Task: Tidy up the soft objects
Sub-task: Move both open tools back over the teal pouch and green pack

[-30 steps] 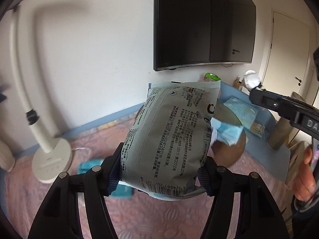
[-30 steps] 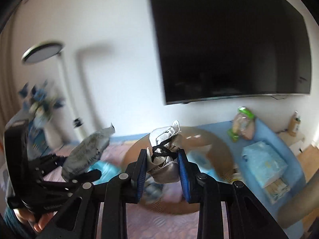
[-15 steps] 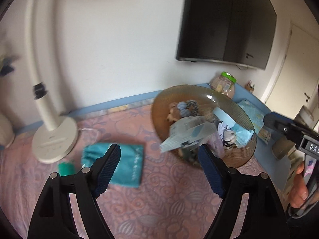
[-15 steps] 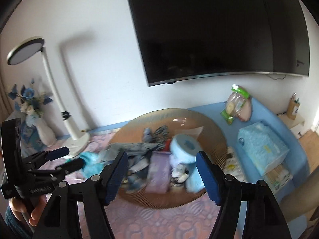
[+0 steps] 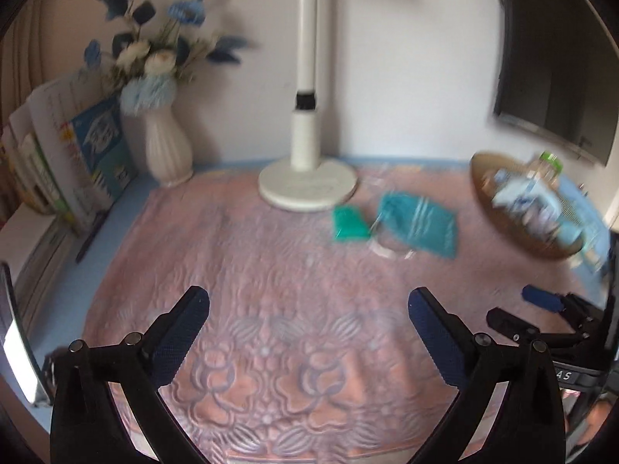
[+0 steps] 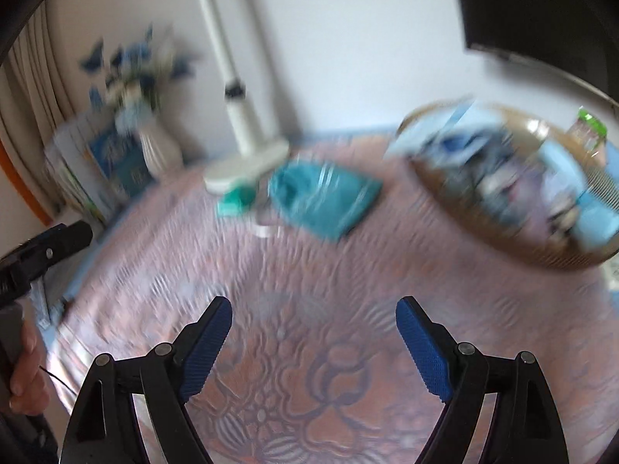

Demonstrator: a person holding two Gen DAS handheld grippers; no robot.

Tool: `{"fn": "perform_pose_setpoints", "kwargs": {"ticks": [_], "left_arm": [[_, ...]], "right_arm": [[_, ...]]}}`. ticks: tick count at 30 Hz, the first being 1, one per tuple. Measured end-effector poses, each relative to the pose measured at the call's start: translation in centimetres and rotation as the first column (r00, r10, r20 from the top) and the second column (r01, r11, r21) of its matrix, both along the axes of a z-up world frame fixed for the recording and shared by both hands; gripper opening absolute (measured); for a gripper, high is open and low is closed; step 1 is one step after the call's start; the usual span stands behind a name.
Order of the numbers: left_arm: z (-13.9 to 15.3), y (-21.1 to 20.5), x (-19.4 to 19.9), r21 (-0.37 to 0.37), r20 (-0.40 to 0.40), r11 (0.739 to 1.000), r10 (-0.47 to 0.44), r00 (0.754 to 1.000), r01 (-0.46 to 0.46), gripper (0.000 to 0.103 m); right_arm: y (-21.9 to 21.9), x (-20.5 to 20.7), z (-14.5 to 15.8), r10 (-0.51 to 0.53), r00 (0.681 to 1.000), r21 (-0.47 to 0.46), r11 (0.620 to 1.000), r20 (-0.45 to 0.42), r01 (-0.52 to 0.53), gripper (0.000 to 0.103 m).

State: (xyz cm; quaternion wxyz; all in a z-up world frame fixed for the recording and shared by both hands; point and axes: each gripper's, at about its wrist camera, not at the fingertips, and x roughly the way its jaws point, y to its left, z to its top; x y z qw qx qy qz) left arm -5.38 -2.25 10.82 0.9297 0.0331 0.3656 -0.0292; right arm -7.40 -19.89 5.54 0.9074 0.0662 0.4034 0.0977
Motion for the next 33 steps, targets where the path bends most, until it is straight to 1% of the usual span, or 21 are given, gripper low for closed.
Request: {"fn": "perform_pose_setpoints", "kwargs": {"ticks": [1, 2, 3, 4, 5, 7, 8, 9, 10, 12, 13, 15, 21, 25, 33], "left_arm": [[-1.2, 0.1, -0.1, 0.018, -0.004, 1.0, 0.008, 1.0, -0.008, 0.103], [-2.9, 0.0, -0.2, 0.048, -0.008, 0.999, 0.007, 1.0, -0.006, 0.103], [-4.0, -0.3, -0.1, 0.068, -0.012, 0.998, -0.001, 1.0, 0.002, 0.103], [-5.3, -0.7, 0.2, 0.088, -0.021, 0.996, -0.01, 1.0, 0.012, 0.103], [-6.1, -0.8, 0.4, 0.09, -0.031, 0.996, -0.016, 0.999, 0.018, 0.103], [-7.7, -0.9, 1.2, 0.058, -0.053, 0.998, -0.028, 0.998, 0.031, 0.103], [-8.7, -1.3, 2.0, 0.08, -0.112, 0.997, -0.014, 0.994, 0.023, 0.102], [-9.0, -1.6, 2.4, 0.11, -0.143, 0.994, -0.008, 0.99, 0.024, 0.102], [-9.2, -1.8, 2.5, 0.119, -0.147, 0.992, -0.014, 0.989, 0.032, 0.102], [-9.2, -1.9, 2.4, 0.113, -0.152, 0.992, -0.036, 0.988, 0.054, 0.102], [-9.1, -1.9, 2.3, 0.115, -0.145, 0.992, -0.038, 0.989, 0.055, 0.102], [-9.0, -1.9, 2.2, 0.124, -0.133, 0.991, -0.025, 0.991, 0.042, 0.102], [-9.2, -1.4, 2.8, 0.083, -0.154, 0.996, -0.023, 0.988, 0.037, 0.102], [-9.1, -1.4, 2.5, 0.069, -0.16, 0.997, -0.022, 0.987, 0.033, 0.102], [-9.2, -1.7, 2.1, 0.09, -0.17, 0.996, -0.013, 0.985, 0.028, 0.102]], "right_arm": [[0.6, -0.1, -0.8, 0.001, 1.0, -0.029, 1.0, -0.003, -0.001, 0.085], [1.4, 0.2, -1.8, 0.001, 0.999, -0.09, 0.996, -0.036, -0.004, 0.085], [2.0, 0.4, -2.0, 0.012, 0.998, -0.127, 0.992, -0.055, -0.019, 0.086], [2.2, 0.5, -2.1, 0.018, 0.999, -0.138, 0.99, -0.048, -0.025, 0.086], [2.3, 0.5, -2.3, 0.016, 0.999, -0.149, 0.989, -0.049, -0.024, 0.086], [2.9, 0.9, -3.0, 0.013, 0.997, -0.187, 0.982, -0.081, -0.028, 0.086], [3.2, 1.1, -3.2, 0.014, 0.995, -0.2, 0.979, -0.095, -0.032, 0.086], [3.4, 1.5, -3.5, 0.014, 0.993, -0.213, 0.976, -0.116, -0.039, 0.086], [3.6, 1.7, -3.8, 0.013, 0.991, -0.226, 0.973, -0.131, -0.043, 0.086], [3.5, 1.6, -3.9, 0.011, 0.992, -0.23, 0.972, -0.129, -0.04, 0.093], [3.4, 1.7, -4.0, 0.013, 0.991, -0.223, 0.974, -0.137, -0.043, 0.095], [3.3, 2.0, -4.3, 0.012, 0.988, -0.209, 0.977, -0.153, -0.044, 0.103], [3.3, 2.0, -4.4, 0.009, 0.987, -0.213, 0.976, -0.158, -0.043, 0.103], [3.2, 1.8, -4.4, 0.01, 0.987, -0.212, 0.976, -0.158, -0.044, 0.103], [3.2, 1.9, -4.4, 0.011, 0.987, -0.211, 0.976, -0.158, -0.045, 0.103]]}}
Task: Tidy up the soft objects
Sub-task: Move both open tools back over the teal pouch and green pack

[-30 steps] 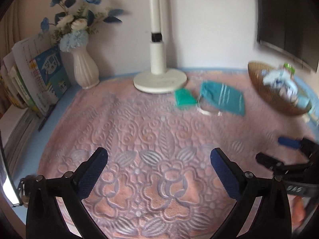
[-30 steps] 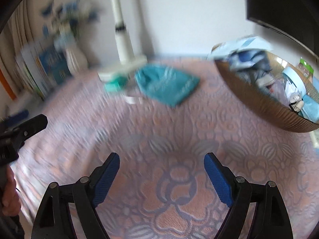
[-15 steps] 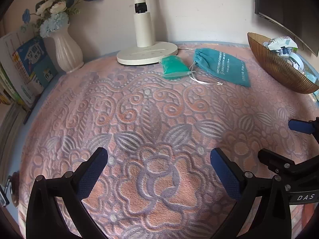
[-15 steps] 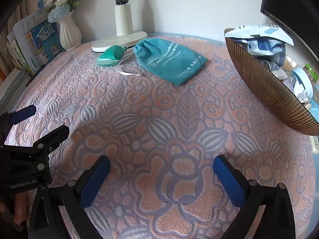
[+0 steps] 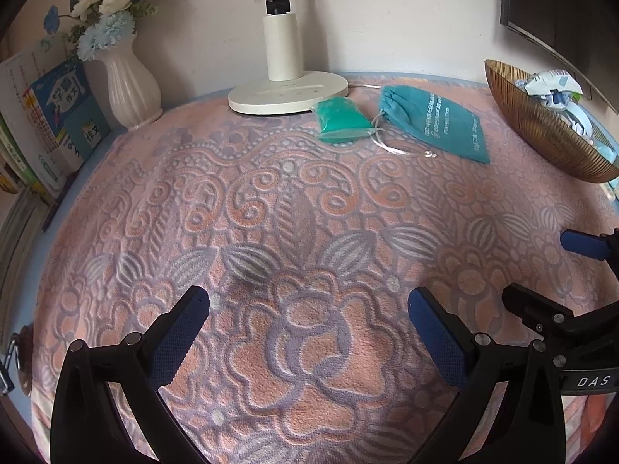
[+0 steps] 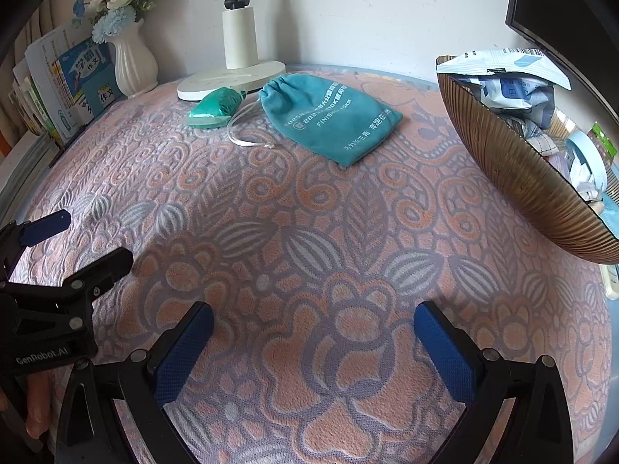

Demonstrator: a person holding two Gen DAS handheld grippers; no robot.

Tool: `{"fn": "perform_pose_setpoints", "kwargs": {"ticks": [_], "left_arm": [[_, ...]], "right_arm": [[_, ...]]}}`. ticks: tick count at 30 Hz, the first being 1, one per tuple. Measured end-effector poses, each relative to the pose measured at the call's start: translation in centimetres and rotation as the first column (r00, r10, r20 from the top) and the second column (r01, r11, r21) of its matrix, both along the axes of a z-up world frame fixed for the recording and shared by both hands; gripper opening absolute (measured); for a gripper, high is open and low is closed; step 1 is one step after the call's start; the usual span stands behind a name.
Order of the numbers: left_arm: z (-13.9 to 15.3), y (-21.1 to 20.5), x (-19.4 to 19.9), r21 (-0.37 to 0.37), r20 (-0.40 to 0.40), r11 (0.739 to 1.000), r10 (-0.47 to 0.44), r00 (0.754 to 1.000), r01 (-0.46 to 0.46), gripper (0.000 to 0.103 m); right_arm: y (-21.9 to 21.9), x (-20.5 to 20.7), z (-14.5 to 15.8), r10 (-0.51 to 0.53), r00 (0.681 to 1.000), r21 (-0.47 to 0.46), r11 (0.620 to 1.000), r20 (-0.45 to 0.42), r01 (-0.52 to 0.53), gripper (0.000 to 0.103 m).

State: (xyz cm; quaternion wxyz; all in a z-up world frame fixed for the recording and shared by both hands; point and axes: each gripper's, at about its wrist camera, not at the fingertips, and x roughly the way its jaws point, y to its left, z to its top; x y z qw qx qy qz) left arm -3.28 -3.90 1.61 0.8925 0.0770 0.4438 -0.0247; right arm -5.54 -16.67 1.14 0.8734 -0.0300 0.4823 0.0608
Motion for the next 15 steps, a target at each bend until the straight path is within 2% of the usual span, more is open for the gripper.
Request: {"fn": "perform_pose_setpoints", "kwargs": {"ticks": [6, 12, 15], "left_arm": [[-0.1, -0.4, -0.2, 0.024, -0.013, 1.0, -0.006, 1.0, 0.006, 0.102], [-0.5, 0.9, 0.4, -0.069, -0.072, 0.998, 0.0, 0.997, -0.005, 0.102], [-0.6, 1.3, 0.7, -0.081, -0.081, 0.997, 0.015, 0.997, -0.021, 0.102]], "right_arm": [[-0.1, 0.3, 0.1, 0.037, 0.998, -0.001, 0.999, -0.042, -0.037, 0.103], [-0.3, -0.2, 0.0, 0.064, 0.997, 0.004, 0.998, -0.045, -0.064, 0.103], [-0.3, -0.4, -0.1, 0.061, 0.998, 0.003, 0.998, -0.028, -0.061, 0.103]]}}
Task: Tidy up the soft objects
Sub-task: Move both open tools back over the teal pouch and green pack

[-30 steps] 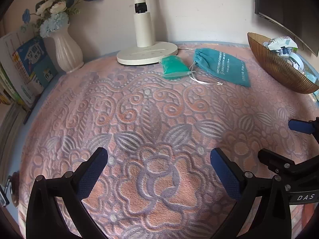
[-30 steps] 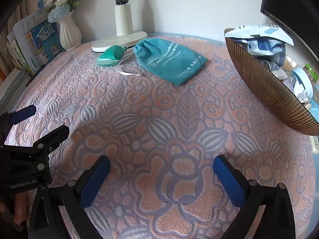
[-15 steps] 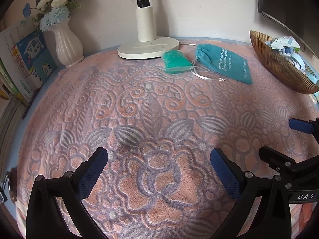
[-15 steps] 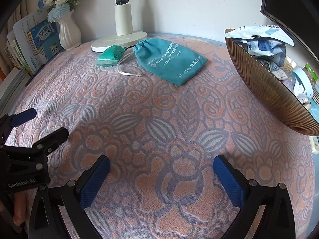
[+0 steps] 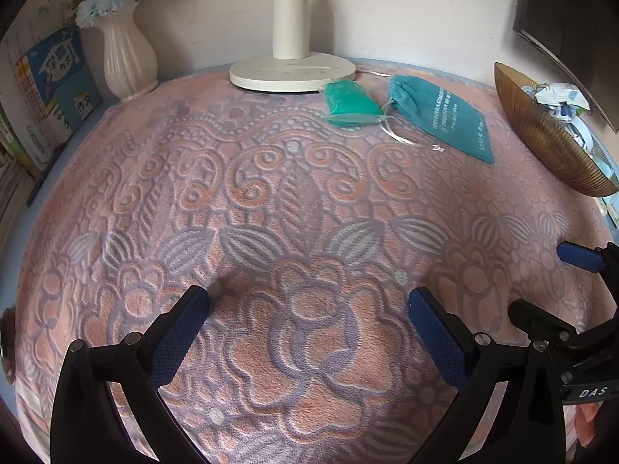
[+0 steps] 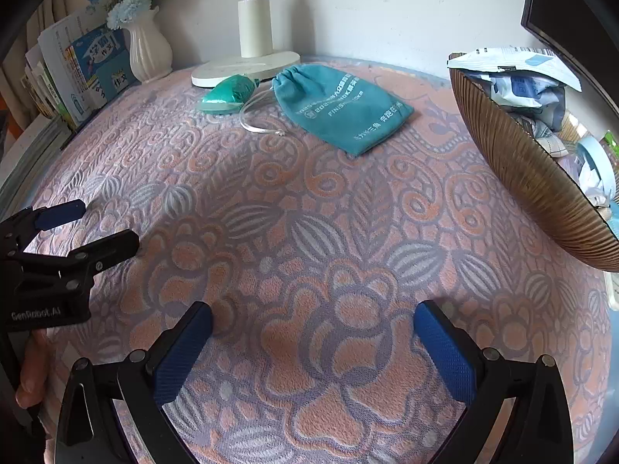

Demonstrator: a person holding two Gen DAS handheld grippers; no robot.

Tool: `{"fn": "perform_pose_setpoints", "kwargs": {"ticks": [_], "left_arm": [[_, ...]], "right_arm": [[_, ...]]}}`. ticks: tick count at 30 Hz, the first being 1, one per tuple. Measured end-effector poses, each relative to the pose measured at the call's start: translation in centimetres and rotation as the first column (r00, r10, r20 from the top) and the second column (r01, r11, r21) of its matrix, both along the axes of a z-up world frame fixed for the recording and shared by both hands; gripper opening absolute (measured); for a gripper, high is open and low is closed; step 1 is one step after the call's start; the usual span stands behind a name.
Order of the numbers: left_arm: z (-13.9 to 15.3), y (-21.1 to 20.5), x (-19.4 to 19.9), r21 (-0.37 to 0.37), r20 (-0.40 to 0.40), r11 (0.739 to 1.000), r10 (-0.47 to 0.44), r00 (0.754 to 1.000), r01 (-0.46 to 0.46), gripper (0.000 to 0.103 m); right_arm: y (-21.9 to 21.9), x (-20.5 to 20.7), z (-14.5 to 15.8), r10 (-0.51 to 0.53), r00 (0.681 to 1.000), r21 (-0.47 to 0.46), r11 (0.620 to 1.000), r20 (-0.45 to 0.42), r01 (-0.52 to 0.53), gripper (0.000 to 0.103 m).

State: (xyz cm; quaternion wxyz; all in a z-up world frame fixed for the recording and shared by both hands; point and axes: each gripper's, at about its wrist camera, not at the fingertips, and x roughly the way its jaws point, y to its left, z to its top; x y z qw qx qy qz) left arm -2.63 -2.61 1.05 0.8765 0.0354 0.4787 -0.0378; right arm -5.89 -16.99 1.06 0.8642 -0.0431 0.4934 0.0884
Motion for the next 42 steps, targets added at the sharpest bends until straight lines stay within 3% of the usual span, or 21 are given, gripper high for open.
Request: {"fn": "perform_pose_setpoints", "kwargs": {"ticks": [4, 10, 15, 21, 25, 30, 33, 37, 42], "left_arm": [[-0.2, -0.5, 0.1, 0.034, 0.004, 0.999, 0.017, 1.0, -0.017, 0.103], [0.1, 0.7, -0.8, 0.017, -0.042, 1.0, 0.025, 0.999, -0.024, 0.101], [4.1, 2.0, -5.0, 0.034, 0.112, 0.998, 0.044, 0.993, -0.048, 0.101], [7.4, 3.5, -5.7, -0.039, 0.148, 0.999, 0.002, 0.989, 0.003, 0.101], [7.4, 3.1, -3.9, -0.104, 0.118, 0.994, -0.002, 0.993, 0.014, 0.101], [7.7, -0.3, -3.3, -0.157, 0.109, 0.985, -0.058, 0.992, 0.075, 0.101], [7.9, -1.7, -3.6, -0.134, 0.108, 0.984, -0.103, 0.989, 0.118, 0.101], [8.8, -2.3, -3.3, -0.075, 0.153, 0.988, -0.12, 0.981, 0.132, 0.101], [6.8, -1.6, -0.3, -0.05, 0.166, 0.998, -0.034, 0.986, 0.043, 0.101]], "right_arm": [[0.1, 0.0, 0.0, -0.003, 1.0, -0.007, 1.0, 0.006, 0.003, 0.103], [0.0, -0.2, 0.1, -0.001, 1.0, -0.007, 1.0, 0.007, 0.001, 0.103], [-0.1, 0.0, 0.0, 0.003, 1.0, -0.011, 1.0, -0.002, -0.003, 0.103], [-1.6, -4.9, 0.6, 0.133, 0.988, -0.035, 0.99, -0.074, -0.135, 0.103], [-5.7, -8.7, 2.5, 0.097, 0.995, -0.128, 0.987, -0.023, -0.099, 0.103], [-9.0, -9.7, 8.0, 0.029, 0.994, -0.099, 0.995, 0.11, -0.018, 0.103], [-8.0, -9.3, 9.7, 0.04, 0.985, -0.103, 0.994, 0.167, -0.023, 0.103], [-4.3, -7.0, 8.6, 0.063, 0.984, -0.144, 0.989, 0.164, -0.039, 0.103], [-0.6, -3.5, 5.6, 0.045, 0.991, -0.073, 0.997, 0.122, -0.037, 0.103]]}}
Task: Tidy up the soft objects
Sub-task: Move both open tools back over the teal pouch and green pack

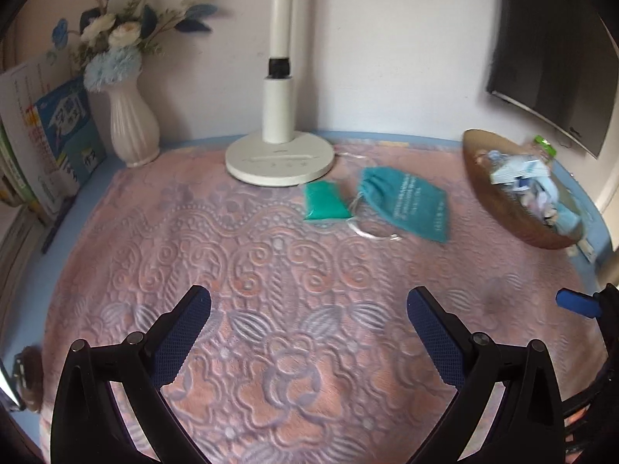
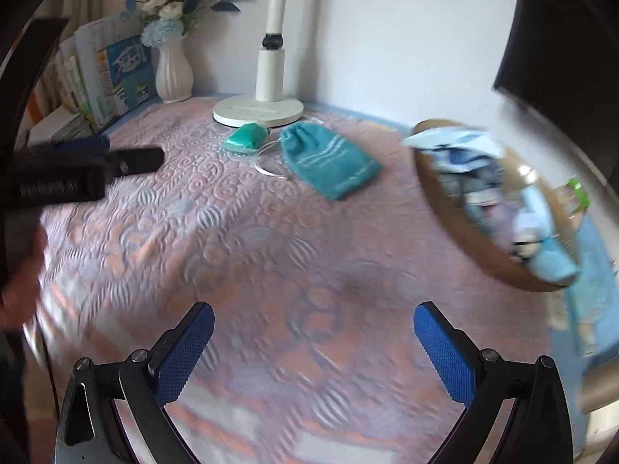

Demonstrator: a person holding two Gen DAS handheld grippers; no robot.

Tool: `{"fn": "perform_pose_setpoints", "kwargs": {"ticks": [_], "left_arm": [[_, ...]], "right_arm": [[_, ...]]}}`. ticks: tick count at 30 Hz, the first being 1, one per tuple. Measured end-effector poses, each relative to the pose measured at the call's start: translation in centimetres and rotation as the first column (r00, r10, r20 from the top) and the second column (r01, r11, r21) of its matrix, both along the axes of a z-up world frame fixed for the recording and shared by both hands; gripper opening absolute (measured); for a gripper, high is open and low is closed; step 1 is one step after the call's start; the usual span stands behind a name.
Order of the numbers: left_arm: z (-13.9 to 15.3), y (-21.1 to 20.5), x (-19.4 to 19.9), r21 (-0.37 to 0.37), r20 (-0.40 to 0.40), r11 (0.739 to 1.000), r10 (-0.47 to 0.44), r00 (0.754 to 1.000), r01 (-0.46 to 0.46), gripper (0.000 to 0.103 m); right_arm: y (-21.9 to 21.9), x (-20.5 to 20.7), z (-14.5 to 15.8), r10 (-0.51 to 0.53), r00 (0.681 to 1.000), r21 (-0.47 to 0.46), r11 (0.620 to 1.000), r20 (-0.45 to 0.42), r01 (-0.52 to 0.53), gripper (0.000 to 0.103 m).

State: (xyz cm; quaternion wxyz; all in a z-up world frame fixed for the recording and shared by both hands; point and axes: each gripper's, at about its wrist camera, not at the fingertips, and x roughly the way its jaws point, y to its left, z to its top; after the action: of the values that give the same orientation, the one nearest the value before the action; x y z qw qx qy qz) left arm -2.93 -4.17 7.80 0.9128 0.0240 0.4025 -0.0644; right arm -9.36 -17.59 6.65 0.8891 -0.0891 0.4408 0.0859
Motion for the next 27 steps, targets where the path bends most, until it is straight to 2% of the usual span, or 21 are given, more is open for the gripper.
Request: {"fn": "perform_pose_setpoints", "kwargs": {"ticks": [5, 7, 9, 13, 19, 24, 27], "left_arm": [[-3.9, 1.0, 0.8, -0.001, 0.023, 1.0, 0.031, 0.999, -0.031, 0.101], [-4.8, 1.2, 1.2, -0.001, -0.007, 1.0, 0.031, 1.0, -0.031, 0.101], [-4.8, 1.5, 1.0, -0.03, -0.008, 0.999, 0.018, 1.0, -0.019, 0.101], [-4.5, 1.7, 0.3, -0.051, 0.019, 0.999, 0.019, 1.0, -0.018, 0.101], [-4.4, 1.1, 0.1, 0.013, 0.044, 0.998, 0.053, 0.998, -0.054, 0.101], [-4.4, 2.2, 0.4, -0.058, 0.018, 0.997, 0.046, 0.999, -0.045, 0.101], [-4.5, 2.3, 0.5, -0.074, 0.008, 0.996, 0.041, 0.999, -0.041, 0.101]], "right_arm": [[1.9, 3.3, -1.8, -0.051, 0.999, 0.024, 0.998, 0.0, 0.051, 0.103], [2.2, 4.3, -2.2, -0.086, 0.996, 0.009, 0.996, 0.037, 0.086, 0.103], [2.0, 5.0, -2.8, -0.121, 0.992, 0.025, 0.993, 0.047, 0.119, 0.103], [1.2, 6.0, -3.7, -0.168, 0.986, 0.039, 0.985, 0.014, 0.167, 0.103], [1.3, 7.2, -4.7, -0.178, 0.982, 0.02, 0.984, -0.055, 0.18, 0.103], [2.9, 6.7, -4.5, -0.143, 0.989, -0.039, 0.989, -0.026, 0.142, 0.103], [3.2, 6.6, -4.7, -0.139, 0.99, -0.062, 0.989, -0.028, 0.137, 0.103]]}}
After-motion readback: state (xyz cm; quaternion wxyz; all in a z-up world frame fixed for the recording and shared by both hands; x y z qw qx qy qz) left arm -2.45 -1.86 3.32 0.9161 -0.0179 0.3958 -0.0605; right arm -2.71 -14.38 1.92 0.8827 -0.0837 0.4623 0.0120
